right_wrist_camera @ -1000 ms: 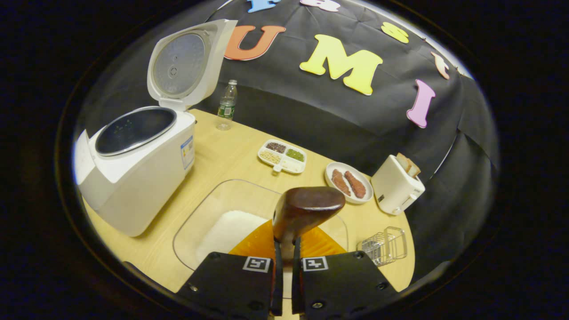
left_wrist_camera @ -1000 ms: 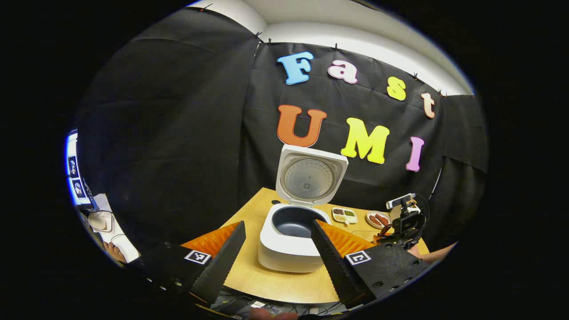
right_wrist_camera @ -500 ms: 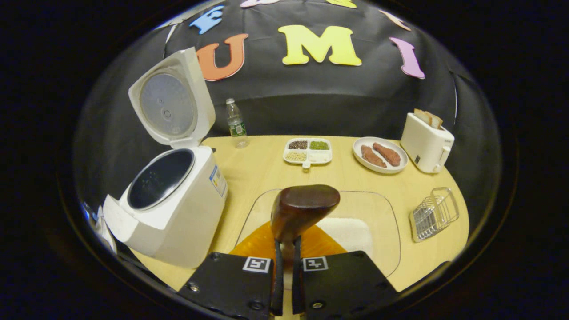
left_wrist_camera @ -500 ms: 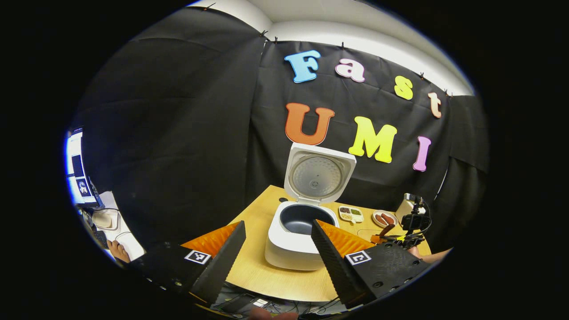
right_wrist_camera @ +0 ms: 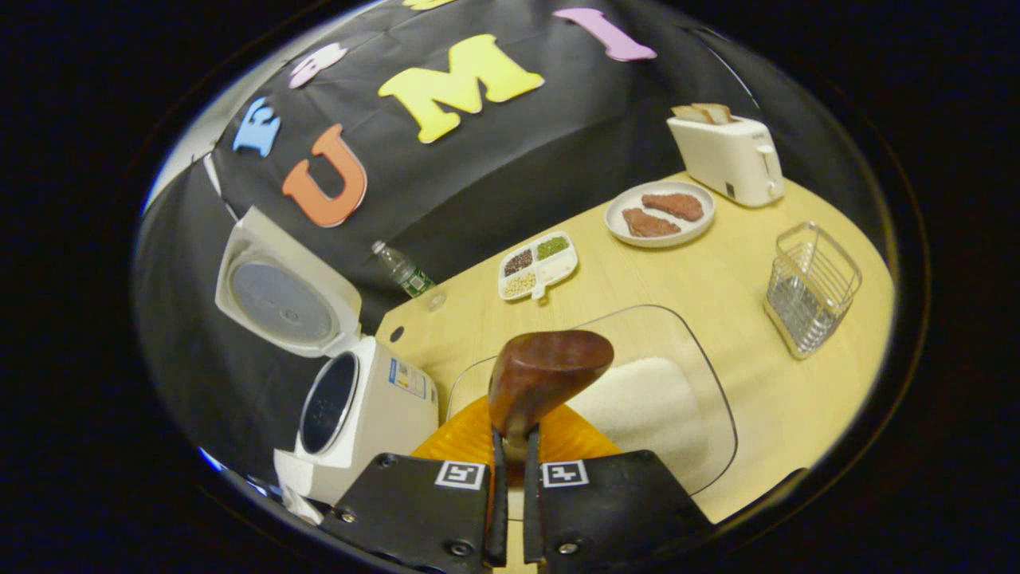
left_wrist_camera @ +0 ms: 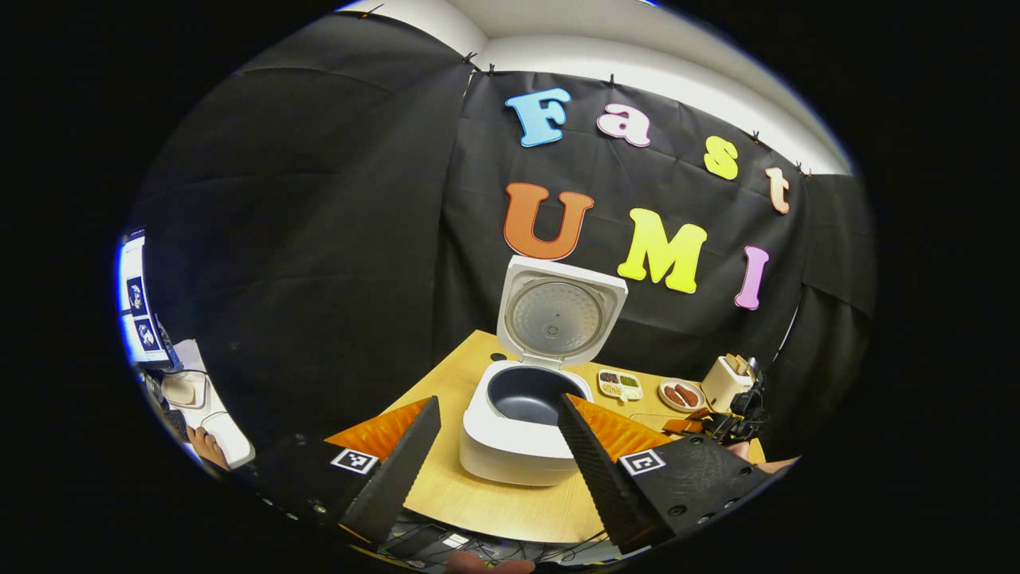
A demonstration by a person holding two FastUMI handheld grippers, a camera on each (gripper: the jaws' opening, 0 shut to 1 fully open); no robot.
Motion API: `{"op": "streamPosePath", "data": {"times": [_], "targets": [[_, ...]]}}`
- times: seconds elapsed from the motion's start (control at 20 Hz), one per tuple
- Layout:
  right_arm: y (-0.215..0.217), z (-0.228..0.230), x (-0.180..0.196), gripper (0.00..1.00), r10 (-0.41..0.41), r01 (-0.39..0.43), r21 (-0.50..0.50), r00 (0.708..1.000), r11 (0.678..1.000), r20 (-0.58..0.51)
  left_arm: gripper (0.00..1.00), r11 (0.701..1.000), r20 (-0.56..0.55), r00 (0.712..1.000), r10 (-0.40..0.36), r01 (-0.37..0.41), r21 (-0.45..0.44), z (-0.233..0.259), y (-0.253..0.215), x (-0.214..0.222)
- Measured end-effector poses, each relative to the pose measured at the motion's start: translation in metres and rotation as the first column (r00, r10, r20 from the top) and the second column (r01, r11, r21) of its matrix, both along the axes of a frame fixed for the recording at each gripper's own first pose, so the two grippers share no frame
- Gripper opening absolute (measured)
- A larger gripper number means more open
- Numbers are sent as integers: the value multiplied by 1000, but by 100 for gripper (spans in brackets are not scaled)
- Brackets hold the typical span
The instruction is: Close the left gripper, press the button to open the rice cooker; take a wooden spoon from the chopstick holder with the right hand, scoop a spoonful of rice and pour it into the rice cooker, then put the wooden spoon back into the chopstick holder.
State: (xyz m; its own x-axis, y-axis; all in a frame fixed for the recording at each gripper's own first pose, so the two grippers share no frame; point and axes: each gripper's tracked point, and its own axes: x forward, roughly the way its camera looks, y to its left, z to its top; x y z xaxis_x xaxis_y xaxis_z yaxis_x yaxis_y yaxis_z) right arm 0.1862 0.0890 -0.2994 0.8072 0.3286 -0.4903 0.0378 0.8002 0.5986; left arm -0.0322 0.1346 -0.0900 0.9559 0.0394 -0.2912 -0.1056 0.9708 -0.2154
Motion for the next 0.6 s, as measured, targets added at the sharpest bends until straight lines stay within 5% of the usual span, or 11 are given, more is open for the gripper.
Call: {"op": "streamPosePath", "data": {"times": [0.2,0.6], "targets": [[-29,-1,0,13,-94,99,238,995,966,-33,94,1000,-9,1000,-10,10,-3,4,-16,7],[-88,42,-4,12,-160,153,421,987,894,-18,94,1000,-5,1000,-10,10,5,9,-43,22]]}}
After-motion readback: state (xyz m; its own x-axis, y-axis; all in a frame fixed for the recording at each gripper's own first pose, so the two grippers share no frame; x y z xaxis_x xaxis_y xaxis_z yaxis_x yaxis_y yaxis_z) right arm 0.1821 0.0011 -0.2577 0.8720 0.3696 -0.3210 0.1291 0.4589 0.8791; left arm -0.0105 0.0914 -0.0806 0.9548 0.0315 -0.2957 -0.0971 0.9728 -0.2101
